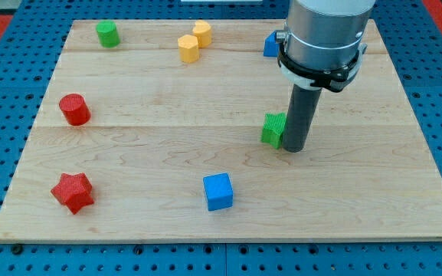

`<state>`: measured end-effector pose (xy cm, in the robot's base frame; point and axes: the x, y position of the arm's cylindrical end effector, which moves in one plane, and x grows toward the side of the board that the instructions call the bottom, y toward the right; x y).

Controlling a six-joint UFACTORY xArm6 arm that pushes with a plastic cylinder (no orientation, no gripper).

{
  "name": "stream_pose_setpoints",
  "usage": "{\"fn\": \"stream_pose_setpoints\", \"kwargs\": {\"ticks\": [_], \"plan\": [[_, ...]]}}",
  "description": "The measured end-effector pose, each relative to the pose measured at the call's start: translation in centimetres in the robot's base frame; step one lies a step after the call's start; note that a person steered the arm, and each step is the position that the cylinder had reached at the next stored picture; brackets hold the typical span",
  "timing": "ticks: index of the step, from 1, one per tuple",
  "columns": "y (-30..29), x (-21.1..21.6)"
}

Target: Push the green star below the yellow hexagon

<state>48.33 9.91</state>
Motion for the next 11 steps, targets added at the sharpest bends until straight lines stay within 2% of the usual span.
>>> {"fn": "stream_pose_setpoints", "kwargs": {"ticks": [2,4,6,7,8,9,10,11], "plan": [[-0.4,0.0],[-0.1,4.4],[0.8,-4.8],[-5.8,-3.7],[-8.5,-2.3],[-17.9,-7.1],[-16.4,-10.8],[-13.1,-6.8]]}}
